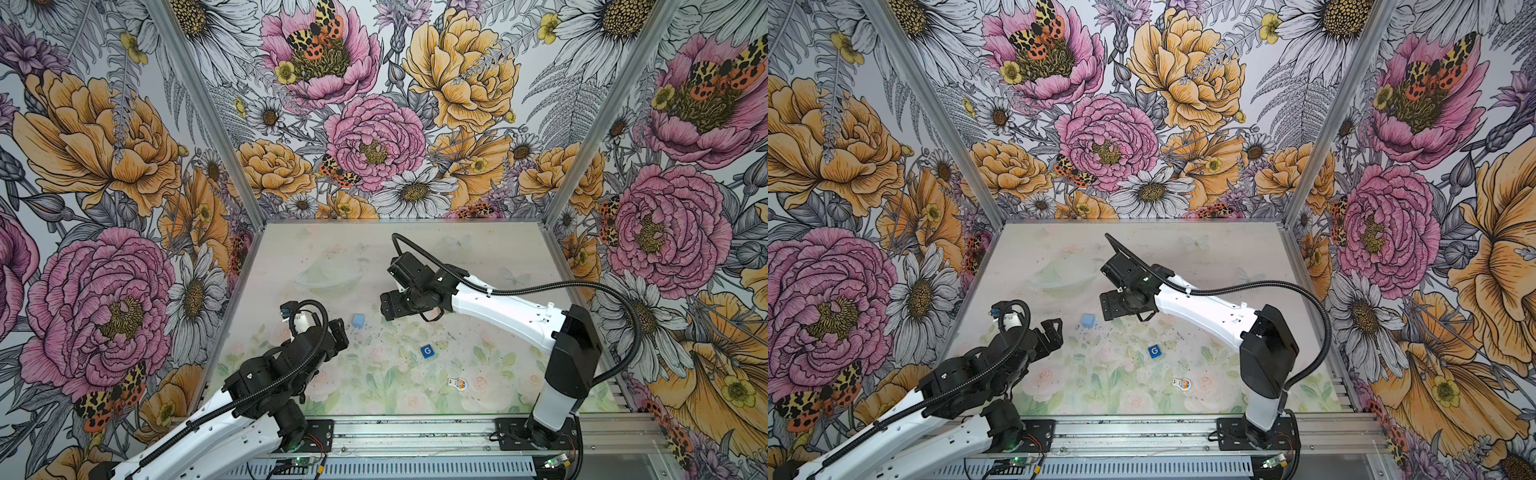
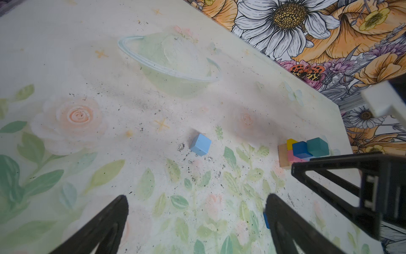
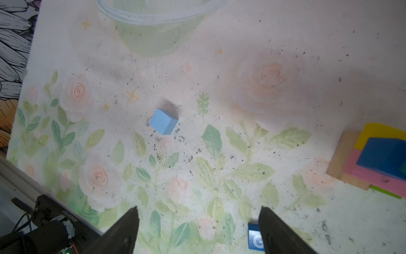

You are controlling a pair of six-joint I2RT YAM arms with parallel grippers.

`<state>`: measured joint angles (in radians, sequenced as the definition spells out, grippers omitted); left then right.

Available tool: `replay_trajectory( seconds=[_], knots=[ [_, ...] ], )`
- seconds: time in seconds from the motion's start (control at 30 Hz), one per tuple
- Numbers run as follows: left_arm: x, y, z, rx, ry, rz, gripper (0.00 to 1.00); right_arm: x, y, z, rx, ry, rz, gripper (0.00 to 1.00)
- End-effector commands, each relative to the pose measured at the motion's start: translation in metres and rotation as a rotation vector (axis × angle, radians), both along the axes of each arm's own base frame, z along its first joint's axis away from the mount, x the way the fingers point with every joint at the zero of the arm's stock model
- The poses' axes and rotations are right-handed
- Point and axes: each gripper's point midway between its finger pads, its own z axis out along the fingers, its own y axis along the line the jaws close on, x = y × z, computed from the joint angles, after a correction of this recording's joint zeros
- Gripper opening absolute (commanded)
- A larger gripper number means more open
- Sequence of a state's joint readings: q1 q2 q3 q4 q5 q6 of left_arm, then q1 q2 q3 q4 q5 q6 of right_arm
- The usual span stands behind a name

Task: Build the wood block tower
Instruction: 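Raise the left gripper away while the right gripper moves over the loose light-blue cube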

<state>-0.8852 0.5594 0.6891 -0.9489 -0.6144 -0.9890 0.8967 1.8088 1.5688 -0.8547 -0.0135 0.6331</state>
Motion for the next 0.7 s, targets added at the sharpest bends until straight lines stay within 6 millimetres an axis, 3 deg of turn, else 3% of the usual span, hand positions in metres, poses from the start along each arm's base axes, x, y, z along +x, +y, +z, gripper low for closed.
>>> replay_trajectory(
  seconds=[0.0, 0.37, 0.67],
  knots=[
    [-0.004, 0.012, -0.005, 0.026, -0.002, 0.016, 0.99, 0.005, 0.022, -0.008, 0.013, 0.015, -0.008, 0.87],
    [-0.016, 0.017, -0.028, -0.049, 0.022, -0.004, 0.99, 0.029, 0.070, -0.039, 0.013, 0.048, -0.001, 0.83],
    [-0.020, 0.016, -0.031, -0.089, 0.022, -0.014, 0.99, 0.024, 0.100, -0.063, 0.006, 0.103, -0.007, 0.71]
  ],
)
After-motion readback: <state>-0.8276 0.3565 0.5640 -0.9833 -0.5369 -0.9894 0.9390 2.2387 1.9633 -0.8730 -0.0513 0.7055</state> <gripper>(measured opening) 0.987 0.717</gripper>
